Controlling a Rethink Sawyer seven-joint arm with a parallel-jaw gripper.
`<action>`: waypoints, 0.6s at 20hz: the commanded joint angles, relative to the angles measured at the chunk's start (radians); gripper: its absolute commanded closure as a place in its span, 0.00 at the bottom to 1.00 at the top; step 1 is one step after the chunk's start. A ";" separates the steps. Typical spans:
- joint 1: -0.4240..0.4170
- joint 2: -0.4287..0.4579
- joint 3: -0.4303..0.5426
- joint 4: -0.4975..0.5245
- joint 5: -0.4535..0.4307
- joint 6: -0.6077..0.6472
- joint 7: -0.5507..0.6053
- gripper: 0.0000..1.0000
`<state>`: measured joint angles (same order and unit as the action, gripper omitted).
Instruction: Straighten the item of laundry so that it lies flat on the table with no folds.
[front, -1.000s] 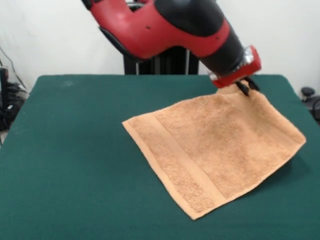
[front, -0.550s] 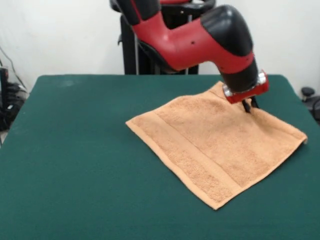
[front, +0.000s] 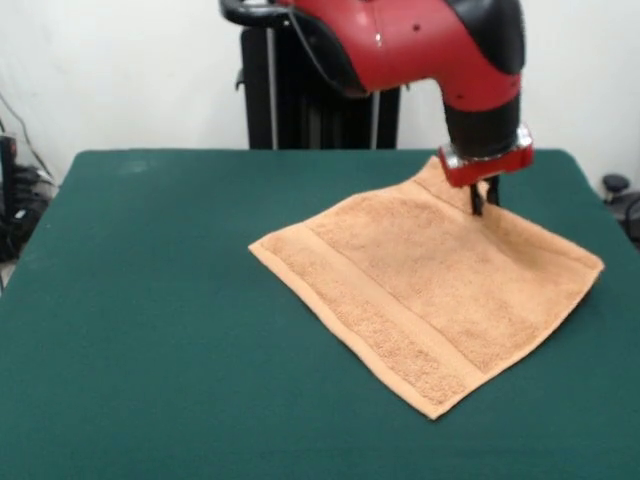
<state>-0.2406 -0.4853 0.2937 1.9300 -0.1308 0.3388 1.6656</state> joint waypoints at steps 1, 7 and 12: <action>0.090 -0.045 -0.173 -0.014 0.024 -0.015 0.254 1.00; 0.135 -0.040 -0.226 -0.044 0.043 -0.014 0.250 1.00; 0.099 -0.057 -0.178 -0.014 0.089 0.058 0.218 0.00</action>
<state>-0.1401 -0.5501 0.1170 1.9292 -0.1231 0.3392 1.6656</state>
